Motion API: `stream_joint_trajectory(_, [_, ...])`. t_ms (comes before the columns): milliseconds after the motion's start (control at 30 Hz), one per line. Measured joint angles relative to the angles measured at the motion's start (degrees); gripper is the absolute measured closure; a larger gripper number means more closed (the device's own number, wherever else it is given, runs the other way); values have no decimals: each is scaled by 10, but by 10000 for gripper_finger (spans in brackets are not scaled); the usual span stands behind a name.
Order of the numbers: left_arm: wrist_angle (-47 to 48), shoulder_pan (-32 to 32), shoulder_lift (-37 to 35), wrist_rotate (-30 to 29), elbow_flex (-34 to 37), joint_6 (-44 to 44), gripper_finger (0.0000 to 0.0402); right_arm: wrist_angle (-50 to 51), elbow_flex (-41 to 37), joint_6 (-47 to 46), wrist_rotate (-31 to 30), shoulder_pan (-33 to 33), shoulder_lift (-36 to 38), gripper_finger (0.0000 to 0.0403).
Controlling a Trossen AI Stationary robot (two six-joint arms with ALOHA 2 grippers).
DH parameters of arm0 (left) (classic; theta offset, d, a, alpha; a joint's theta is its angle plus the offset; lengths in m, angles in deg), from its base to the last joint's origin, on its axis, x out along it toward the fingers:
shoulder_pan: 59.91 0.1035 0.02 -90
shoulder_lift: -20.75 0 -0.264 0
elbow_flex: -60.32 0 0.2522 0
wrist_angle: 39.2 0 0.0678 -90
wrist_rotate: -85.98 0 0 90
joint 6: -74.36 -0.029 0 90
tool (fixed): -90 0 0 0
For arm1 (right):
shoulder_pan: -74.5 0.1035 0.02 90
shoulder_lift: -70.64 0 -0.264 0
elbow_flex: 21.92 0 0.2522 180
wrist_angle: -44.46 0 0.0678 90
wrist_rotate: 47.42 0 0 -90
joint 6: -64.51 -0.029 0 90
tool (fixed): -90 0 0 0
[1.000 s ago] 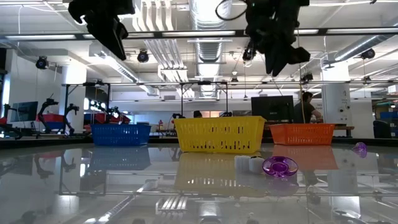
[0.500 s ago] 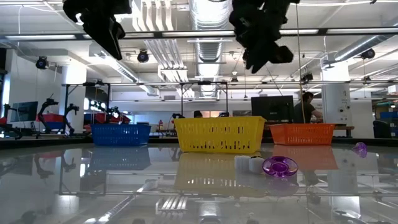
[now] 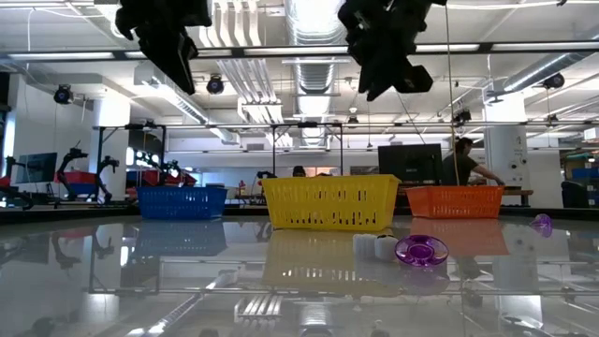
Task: Sort Halloween decoration
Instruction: Put the purple witch hat toy into the blue bin
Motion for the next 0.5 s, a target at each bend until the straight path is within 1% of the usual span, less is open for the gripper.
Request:
stream_joint_trajectory(100, [-9, 1, 32, -1, -13, -5, 273, 3, 9, 0, 2, 2, 7, 321])
stream_joint_trajectory(233, [-62, 7, 88, -20, -33, -19, 238, 18, 23, 9, 1, 3, 22, 321])
stream_joint_trajectory(400, [-104, 22, 160, -20, -86, -19, 228, 29, 37, 28, 0, 3, 47, 321])
stream_joint_trajectory(500, [-124, 34, 199, -15, -116, -26, 228, 28, 45, 34, -24, 3, 69, 321])
